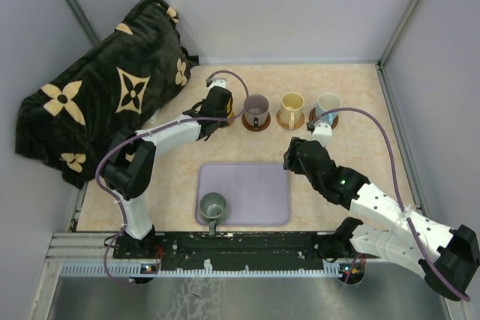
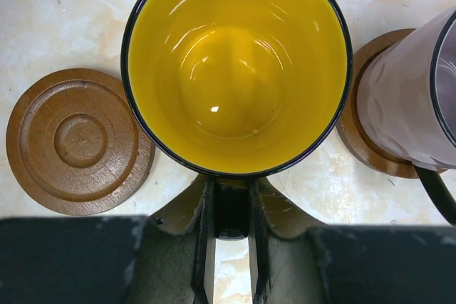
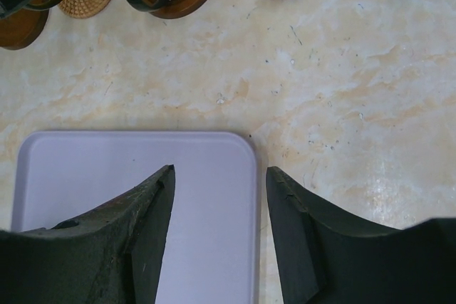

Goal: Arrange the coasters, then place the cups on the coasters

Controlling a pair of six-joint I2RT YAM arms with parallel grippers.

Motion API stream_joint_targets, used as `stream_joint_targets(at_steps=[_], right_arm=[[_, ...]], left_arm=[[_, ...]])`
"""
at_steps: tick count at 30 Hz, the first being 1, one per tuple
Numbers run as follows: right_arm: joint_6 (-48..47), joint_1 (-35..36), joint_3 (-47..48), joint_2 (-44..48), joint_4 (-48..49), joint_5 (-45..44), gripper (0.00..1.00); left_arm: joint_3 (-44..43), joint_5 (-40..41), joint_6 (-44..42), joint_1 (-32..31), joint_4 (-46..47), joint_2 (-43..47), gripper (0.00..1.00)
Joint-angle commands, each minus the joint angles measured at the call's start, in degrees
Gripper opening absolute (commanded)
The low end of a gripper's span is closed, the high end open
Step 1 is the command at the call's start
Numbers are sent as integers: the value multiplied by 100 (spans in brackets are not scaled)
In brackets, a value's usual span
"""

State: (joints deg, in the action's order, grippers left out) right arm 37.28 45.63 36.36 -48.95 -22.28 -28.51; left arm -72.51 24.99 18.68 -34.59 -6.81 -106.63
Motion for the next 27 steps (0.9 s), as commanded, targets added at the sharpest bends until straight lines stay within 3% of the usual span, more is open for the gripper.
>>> stream_joint_targets(at_steps=[1,27], right_arm=[[79,41,46,0,235,0,54],[130,43,-10,-116,333,99,54]], left_arm=[[-146,130,238,46,397,85,0],[242,-100,495,128,738,71,0]])
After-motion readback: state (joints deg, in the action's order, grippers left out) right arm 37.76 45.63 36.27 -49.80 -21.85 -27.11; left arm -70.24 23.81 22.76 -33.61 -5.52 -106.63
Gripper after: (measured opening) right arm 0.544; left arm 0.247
